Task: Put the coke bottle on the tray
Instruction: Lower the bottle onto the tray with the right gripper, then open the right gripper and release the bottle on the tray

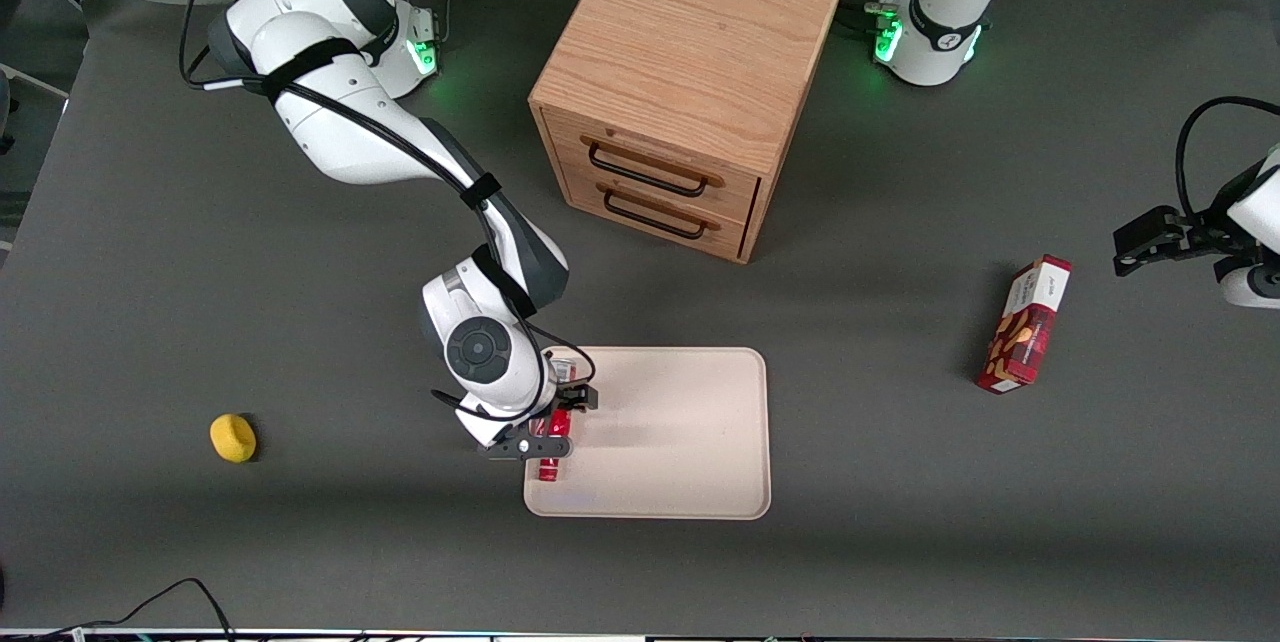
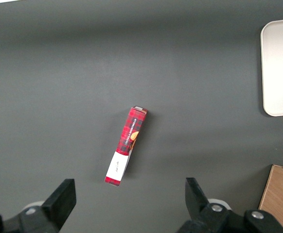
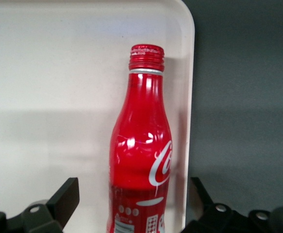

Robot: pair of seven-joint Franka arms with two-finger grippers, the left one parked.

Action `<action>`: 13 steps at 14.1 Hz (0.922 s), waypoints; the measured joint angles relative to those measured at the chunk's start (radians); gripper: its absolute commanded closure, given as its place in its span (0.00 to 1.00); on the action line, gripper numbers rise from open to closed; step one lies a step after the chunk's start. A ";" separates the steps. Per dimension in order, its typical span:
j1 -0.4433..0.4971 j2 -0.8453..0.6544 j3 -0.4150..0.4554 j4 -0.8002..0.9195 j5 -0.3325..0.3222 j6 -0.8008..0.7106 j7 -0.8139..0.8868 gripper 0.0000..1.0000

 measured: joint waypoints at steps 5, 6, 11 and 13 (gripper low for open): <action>0.000 0.000 0.000 0.000 0.000 0.000 0.000 0.00; -0.001 -0.001 0.000 0.000 0.000 0.000 0.000 0.00; -0.017 -0.095 0.000 0.008 0.011 -0.210 0.001 0.00; -0.037 -0.181 0.001 0.001 0.037 -0.320 0.001 0.00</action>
